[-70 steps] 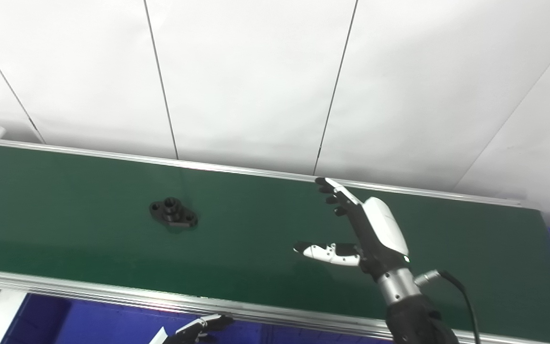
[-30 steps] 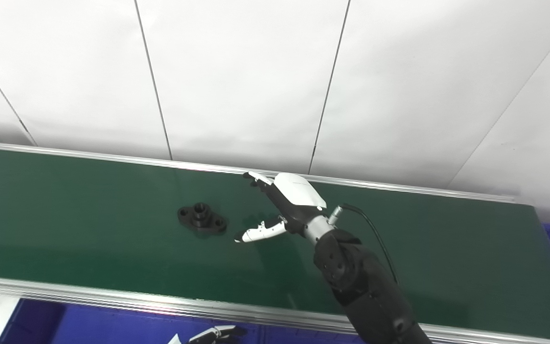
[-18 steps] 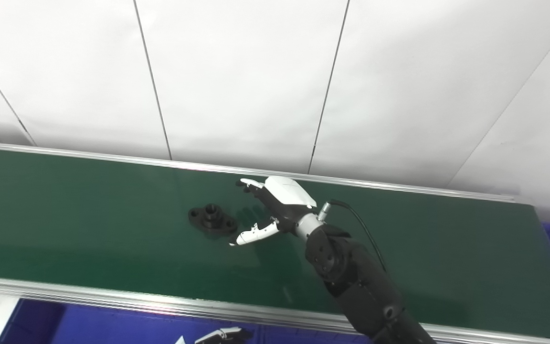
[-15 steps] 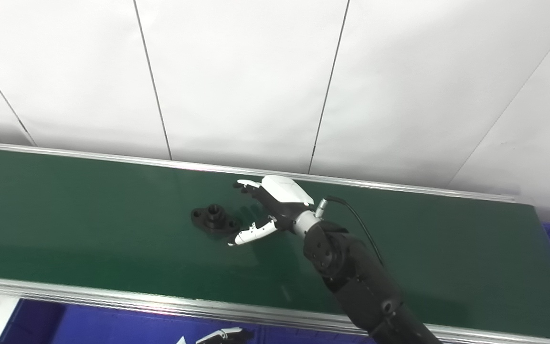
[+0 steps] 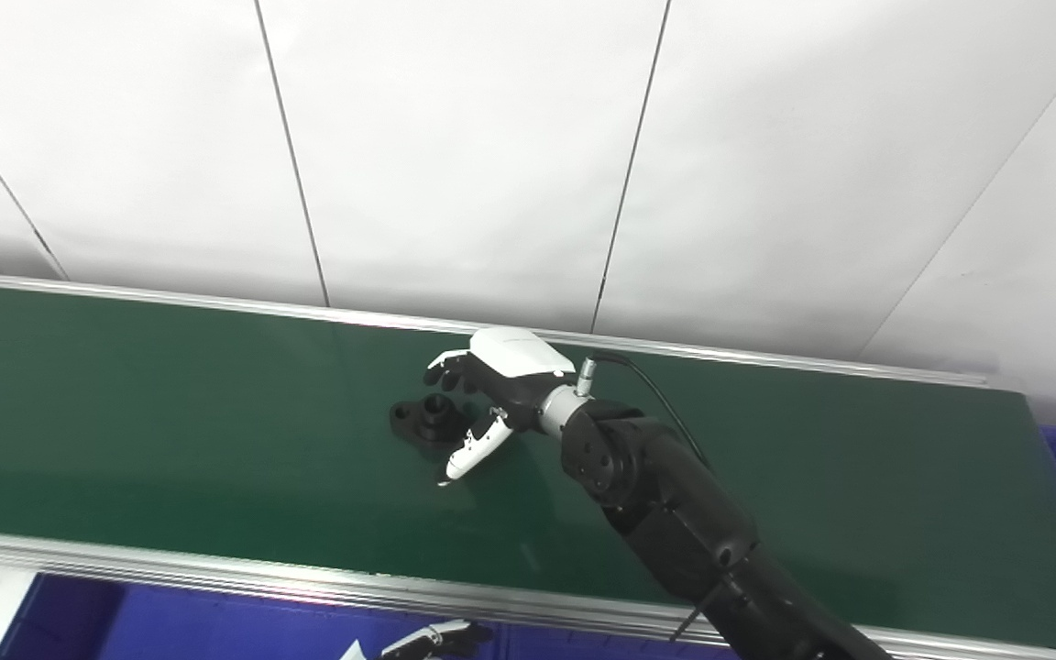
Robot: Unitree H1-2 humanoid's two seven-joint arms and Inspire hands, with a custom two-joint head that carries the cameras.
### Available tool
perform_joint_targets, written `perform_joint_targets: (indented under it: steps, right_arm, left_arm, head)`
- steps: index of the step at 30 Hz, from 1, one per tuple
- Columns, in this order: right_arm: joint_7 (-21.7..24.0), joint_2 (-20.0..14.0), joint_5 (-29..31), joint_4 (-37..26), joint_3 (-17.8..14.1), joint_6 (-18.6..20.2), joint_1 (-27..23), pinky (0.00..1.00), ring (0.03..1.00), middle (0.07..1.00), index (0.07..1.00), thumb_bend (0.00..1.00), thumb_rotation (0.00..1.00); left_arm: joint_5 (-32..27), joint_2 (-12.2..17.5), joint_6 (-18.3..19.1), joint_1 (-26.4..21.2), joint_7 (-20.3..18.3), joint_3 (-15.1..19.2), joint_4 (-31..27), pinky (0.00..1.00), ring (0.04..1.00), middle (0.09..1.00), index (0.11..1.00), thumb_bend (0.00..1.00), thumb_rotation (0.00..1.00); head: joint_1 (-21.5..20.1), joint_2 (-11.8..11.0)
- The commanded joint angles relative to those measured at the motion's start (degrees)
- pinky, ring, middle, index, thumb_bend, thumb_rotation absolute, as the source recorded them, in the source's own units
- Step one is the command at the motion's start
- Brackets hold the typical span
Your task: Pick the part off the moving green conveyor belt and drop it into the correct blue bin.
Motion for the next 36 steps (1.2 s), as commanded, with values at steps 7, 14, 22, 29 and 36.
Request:
perform_joint_targets:
  steps: [7,14,22,29,36]
  right_arm:
    - [2.1,-0.9,-1.9,-1.8,1.6,-1.0,-3.0,0.65,0.755,0.811,0.809,0.82,0.26]
    - [0.6,-1.8,-3.2,-1.7,3.1,-2.8,-1.5,0.63,0.747,0.786,0.790,0.82,0.27]
    - [0.7,-2.6,-3.6,-1.7,3.6,-3.0,-1.1,0.63,0.749,0.786,0.791,0.80,0.24]
    - [1.4,-3.9,-5.9,-3.4,5.2,-2.6,0.8,0.40,0.478,0.543,0.515,0.55,0.06]
    - [-1.1,-6.7,-7.2,-6.0,6.0,-6.0,3.9,0.32,0.400,0.509,0.526,0.51,0.00]
  left_arm:
    - [1.8,0.1,-2.0,-0.4,3.0,-1.4,-2.2,0.70,0.800,0.868,0.806,0.88,0.37]
    - [2.2,0.1,-2.0,-0.4,4.5,-2.6,-2.4,0.72,0.812,0.875,0.813,0.86,0.38]
    - [2.1,0.3,-2.0,-0.4,6.2,-3.9,-2.8,0.74,0.820,0.880,0.816,0.84,0.37]
    - [2.7,0.6,-2.0,-0.5,7.5,-4.8,-3.2,0.75,0.823,0.882,0.822,0.83,0.38]
    - [3.0,0.6,-2.0,-0.2,8.1,-4.9,-3.8,0.76,0.830,0.882,0.823,0.83,0.39]
  head:
    - [1.2,0.6]
    - [1.3,0.6]
    - [1.1,1.2]
    - [1.0,1.7]
    - [1.0,2.4]
